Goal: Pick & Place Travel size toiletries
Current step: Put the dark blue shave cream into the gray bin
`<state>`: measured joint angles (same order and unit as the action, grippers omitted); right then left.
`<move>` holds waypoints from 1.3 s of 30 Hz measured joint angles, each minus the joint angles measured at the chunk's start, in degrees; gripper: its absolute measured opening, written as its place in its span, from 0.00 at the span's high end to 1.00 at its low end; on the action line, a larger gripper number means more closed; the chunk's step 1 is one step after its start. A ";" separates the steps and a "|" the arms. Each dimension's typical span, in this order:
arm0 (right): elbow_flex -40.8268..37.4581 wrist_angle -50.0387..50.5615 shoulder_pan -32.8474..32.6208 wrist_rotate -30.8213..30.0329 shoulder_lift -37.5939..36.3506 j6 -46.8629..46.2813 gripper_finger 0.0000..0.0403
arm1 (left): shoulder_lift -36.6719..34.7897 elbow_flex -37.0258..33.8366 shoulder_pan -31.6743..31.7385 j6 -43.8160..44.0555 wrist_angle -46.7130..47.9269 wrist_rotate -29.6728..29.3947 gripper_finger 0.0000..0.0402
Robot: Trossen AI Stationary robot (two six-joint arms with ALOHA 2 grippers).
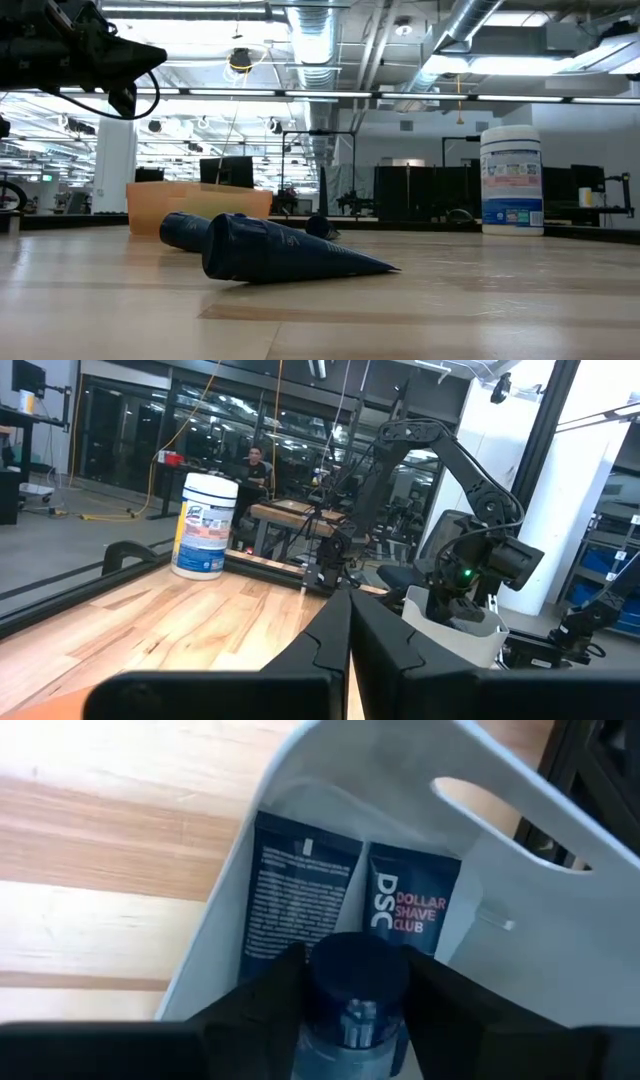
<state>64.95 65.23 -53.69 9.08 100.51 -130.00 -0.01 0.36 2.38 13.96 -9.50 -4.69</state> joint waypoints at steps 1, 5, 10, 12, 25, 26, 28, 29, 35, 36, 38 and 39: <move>0.00 0.16 0.00 0.00 0.00 0.05 0.63 | 0.00 0.00 0.01 0.00 0.00 0.00 1.00; 0.00 0.27 0.00 -0.12 0.00 0.43 0.62 | 0.00 0.00 0.01 0.00 0.00 -0.02 1.00; 0.00 0.03 0.02 -0.65 -0.04 1.07 0.54 | 0.00 0.00 0.00 0.00 0.00 -0.04 1.00; 0.03 0.02 0.02 -1.83 -0.49 1.80 0.49 | 0.00 0.00 0.00 0.00 -0.01 -0.04 1.00; 0.22 5.89 5.57 -16.47 -12.59 11.78 0.36 | 0.00 0.00 0.01 0.00 0.00 -0.28 1.00; 0.22 5.93 7.21 -17.96 -13.64 14.32 0.36 | 0.00 0.00 0.00 0.00 0.00 -0.26 1.00; 0.22 5.91 11.39 -20.46 -15.38 19.99 0.36 | 0.00 0.00 0.00 0.00 0.00 -0.26 1.00; 0.22 5.67 13.82 -21.34 -15.95 23.16 0.36 | 0.00 0.00 0.01 0.00 0.00 -0.26 1.00; 0.22 -4.02 29.52 -22.69 -14.73 44.63 0.35 | 0.00 0.00 0.00 0.00 0.00 -0.24 1.00; 0.22 -6.64 31.90 -22.69 -13.83 47.82 0.35 | 0.00 0.00 0.00 0.00 0.00 -0.24 1.00; 0.22 -12.40 36.26 -22.67 -11.89 52.59 0.35 | 0.00 0.00 0.00 0.00 0.00 -0.22 1.00; 0.22 -15.25 38.20 -22.65 -10.90 54.44 0.35 | 0.00 0.00 0.00 0.00 0.00 -0.22 1.00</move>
<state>65.17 49.98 -15.49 -13.57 89.61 -75.56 -0.01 0.36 2.38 13.96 -9.50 -4.91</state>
